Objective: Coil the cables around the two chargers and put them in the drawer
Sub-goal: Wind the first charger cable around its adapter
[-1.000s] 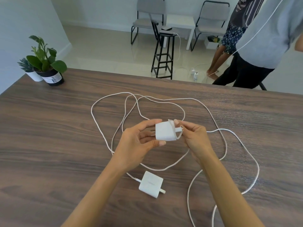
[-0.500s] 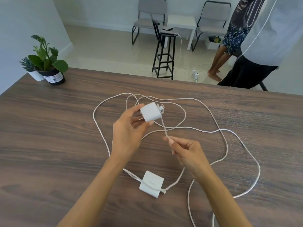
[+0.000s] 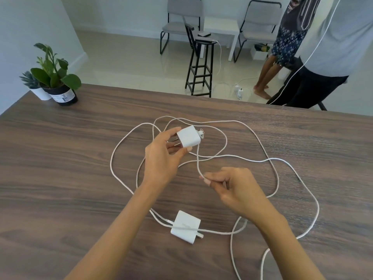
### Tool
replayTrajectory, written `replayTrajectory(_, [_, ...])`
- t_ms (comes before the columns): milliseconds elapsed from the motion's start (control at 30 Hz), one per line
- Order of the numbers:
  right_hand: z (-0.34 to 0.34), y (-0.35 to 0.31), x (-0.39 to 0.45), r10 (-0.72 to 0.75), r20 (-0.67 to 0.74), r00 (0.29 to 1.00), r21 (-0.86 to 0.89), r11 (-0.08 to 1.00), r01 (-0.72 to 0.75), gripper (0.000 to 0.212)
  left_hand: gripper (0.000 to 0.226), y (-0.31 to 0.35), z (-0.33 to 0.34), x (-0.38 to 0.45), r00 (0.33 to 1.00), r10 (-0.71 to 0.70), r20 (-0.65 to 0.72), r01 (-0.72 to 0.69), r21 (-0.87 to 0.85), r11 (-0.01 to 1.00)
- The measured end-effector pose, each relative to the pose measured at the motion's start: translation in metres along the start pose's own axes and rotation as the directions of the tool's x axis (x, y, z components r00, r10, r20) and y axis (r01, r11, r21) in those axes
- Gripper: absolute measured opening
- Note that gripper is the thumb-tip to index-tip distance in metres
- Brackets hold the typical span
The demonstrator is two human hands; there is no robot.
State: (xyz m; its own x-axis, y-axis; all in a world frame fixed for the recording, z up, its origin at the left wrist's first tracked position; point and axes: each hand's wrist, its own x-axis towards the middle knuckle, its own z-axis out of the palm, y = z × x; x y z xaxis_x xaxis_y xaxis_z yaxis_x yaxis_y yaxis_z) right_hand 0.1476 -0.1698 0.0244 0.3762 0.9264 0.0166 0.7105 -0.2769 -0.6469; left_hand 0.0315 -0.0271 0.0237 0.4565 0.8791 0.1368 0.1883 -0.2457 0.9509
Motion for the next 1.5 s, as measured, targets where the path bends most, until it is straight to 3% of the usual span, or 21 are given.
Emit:
replayTrajectory(100, [-0.004,-0.003,0.003,-0.091,0.029,0.995,-0.183,0.979,0.095,0.021,0.051,-0.004,0.0,0.0,1.0,-0.011,0.007,0.012,-0.018,1.0])
replayTrajectory(233, [-0.013,-0.005,0.005,-0.227,-0.03,0.973,-0.22,0.951,0.215,0.022,0.052,-0.011,-0.002,-0.001,0.994,0.09,0.06,-0.094,0.078,0.992])
replayTrajectory(400, [-0.03,-0.007,0.019,-0.281,-0.137,0.95,-0.186,0.949,0.254,0.023,0.053,-0.016,-0.004,-0.009,0.945,0.177,0.274,-0.212,0.103,0.972])
replayTrajectory(467, [-0.036,-0.005,0.028,-0.244,-0.196,0.95,-0.142,0.965,0.219,0.021,0.054,-0.014,-0.004,-0.014,0.945,0.125,0.302,-0.144,0.041,0.989])
replayTrajectory(633, [-0.042,0.0,0.045,-0.04,-0.216,0.976,0.192,0.978,0.082,0.01,0.056,-0.005,-0.009,-0.027,0.921,-0.032,0.389,0.097,-0.149,0.984])
replayTrajectory(767, [-0.035,0.005,0.051,0.098,-0.184,0.978,0.41,0.912,-0.014,0.005,0.054,0.005,-0.013,-0.031,0.909,-0.039,0.416,0.16,-0.261,0.952])
replayTrajectory(933, [-0.013,0.018,0.049,0.212,-0.003,0.977,0.64,0.752,-0.161,0.01,0.053,0.014,-0.018,-0.03,0.92,-0.017,0.391,0.159,-0.333,0.929])
replayTrajectory(1100, [0.011,0.027,0.042,0.271,-0.049,0.961,0.541,0.816,-0.203,0.036,0.05,0.028,-0.018,-0.026,0.947,0.002,0.323,0.145,-0.431,0.891])
replayTrajectory(1200, [0.022,0.025,0.036,0.247,-0.024,0.969,0.569,0.8,-0.19,0.024,0.053,0.039,-0.025,-0.015,0.966,0.04,0.255,0.076,-0.429,0.9])
replayTrajectory(1367, [0.022,0.035,0.04,0.332,-0.112,0.937,0.552,0.804,-0.219,0.025,0.053,0.041,-0.026,-0.013,0.963,0.036,0.266,0.074,-0.393,0.916])
replayTrajectory(1500, [0.02,0.049,0.036,0.35,-0.069,0.934,0.494,0.826,-0.272,0.024,0.053,0.027,-0.024,-0.012,0.973,-0.001,0.233,0.068,-0.279,0.958])
